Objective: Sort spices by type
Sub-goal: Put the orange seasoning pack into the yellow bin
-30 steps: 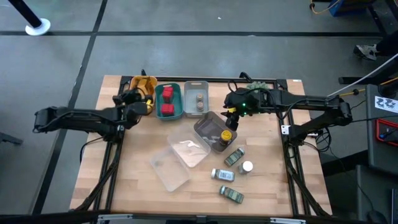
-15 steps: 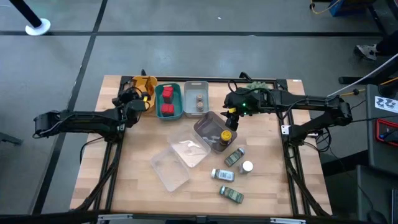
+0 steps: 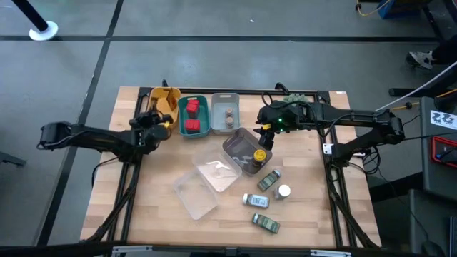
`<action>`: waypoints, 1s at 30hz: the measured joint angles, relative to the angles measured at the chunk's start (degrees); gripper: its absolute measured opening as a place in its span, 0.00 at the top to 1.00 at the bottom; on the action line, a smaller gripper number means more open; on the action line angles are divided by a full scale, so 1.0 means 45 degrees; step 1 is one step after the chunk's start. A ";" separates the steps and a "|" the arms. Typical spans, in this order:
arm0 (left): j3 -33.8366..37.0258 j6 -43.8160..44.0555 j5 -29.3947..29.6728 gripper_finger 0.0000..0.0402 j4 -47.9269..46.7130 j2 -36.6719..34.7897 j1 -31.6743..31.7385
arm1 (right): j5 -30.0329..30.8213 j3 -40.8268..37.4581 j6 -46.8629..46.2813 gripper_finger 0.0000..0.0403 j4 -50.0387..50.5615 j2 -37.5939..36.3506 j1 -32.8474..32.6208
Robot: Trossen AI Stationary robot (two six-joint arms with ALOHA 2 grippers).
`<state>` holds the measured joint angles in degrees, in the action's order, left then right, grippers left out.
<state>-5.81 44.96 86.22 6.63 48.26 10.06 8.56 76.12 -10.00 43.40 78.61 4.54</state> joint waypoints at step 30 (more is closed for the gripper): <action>0.0983 0.3912 0.0850 0.97 0.0109 0.0119 0.0480 | 0.0000 -0.0005 0.0002 0.61 -0.0107 0.0000 0.0000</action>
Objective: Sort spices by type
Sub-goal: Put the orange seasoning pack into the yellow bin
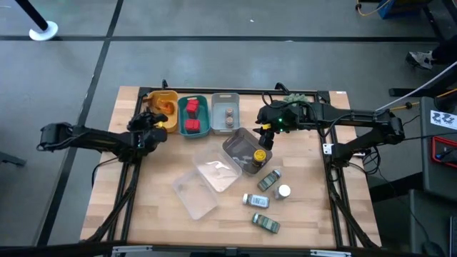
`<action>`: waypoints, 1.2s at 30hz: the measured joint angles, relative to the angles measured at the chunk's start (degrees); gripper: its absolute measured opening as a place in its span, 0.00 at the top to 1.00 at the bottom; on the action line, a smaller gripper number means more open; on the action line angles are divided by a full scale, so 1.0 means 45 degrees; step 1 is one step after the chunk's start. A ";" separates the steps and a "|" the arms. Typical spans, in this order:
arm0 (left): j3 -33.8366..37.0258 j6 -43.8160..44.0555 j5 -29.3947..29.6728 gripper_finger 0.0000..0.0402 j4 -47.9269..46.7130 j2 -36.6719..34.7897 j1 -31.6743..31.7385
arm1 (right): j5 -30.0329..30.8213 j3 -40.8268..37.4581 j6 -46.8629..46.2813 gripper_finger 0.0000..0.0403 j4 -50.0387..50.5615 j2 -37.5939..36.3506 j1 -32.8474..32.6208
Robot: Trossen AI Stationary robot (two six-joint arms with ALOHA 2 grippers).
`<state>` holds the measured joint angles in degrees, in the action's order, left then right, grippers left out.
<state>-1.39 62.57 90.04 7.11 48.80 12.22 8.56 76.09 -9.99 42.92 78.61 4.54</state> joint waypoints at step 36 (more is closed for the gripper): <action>-0.0015 -0.2419 -0.2766 0.70 0.1771 0.0000 0.2285 | -0.0083 0.0000 -0.0002 0.61 0.0143 0.0000 -0.0003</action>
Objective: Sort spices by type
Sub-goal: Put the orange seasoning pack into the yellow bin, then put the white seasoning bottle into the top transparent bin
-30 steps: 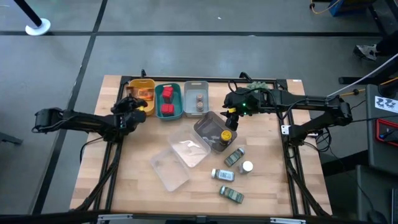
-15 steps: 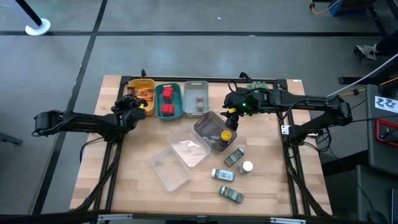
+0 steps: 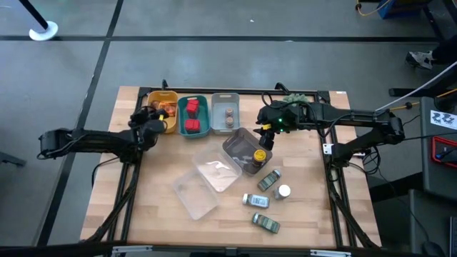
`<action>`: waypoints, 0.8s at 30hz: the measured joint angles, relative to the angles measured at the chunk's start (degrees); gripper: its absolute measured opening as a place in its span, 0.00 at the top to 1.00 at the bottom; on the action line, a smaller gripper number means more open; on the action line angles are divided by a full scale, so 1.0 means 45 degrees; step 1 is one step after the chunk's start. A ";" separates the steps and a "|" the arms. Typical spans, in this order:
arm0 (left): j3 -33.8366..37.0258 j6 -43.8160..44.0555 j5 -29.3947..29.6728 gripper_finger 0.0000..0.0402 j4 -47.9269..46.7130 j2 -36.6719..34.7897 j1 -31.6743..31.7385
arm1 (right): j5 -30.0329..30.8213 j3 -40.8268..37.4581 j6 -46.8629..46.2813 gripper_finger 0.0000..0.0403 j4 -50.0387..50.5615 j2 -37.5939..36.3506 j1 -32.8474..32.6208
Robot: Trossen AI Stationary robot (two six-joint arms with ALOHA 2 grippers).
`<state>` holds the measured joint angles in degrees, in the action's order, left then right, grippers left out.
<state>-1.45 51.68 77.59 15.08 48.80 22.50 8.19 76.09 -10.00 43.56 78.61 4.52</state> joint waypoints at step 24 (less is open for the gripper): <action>-0.0010 -0.9452 -0.7424 0.61 0.8235 -0.1688 -0.1601 | -0.3351 0.0000 -0.0916 0.61 0.2321 0.0000 -0.0223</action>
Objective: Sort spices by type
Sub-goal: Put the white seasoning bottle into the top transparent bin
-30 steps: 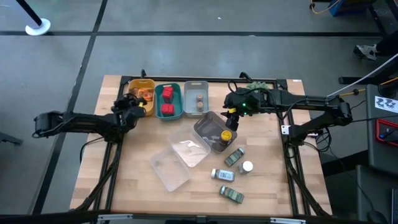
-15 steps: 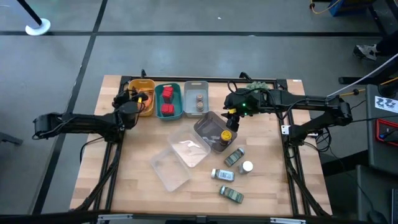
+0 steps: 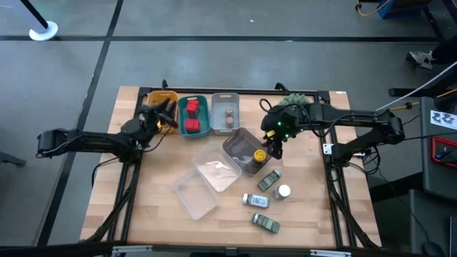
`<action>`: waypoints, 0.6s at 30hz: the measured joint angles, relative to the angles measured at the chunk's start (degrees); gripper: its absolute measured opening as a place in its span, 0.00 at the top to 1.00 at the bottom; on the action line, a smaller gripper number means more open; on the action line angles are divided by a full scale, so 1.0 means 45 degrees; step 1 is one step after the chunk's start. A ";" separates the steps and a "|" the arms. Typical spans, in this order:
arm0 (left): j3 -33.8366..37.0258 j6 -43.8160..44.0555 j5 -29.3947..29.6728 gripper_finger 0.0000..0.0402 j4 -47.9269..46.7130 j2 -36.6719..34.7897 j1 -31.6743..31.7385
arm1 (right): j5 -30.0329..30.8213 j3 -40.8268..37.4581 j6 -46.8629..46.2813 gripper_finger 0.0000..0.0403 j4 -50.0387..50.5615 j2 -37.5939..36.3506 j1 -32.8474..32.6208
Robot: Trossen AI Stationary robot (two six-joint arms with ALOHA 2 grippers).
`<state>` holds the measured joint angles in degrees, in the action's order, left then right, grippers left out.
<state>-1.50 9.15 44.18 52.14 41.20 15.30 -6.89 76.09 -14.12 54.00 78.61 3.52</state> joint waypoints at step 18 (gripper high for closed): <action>0.0000 0.0252 -0.1685 0.61 -0.0518 0.0030 -0.1325 | -0.0064 0.0000 -0.4136 0.61 0.0810 0.0000 -0.4454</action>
<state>-1.50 10.28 36.60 49.81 41.33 9.33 -7.18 76.09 -32.73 57.65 78.61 -16.52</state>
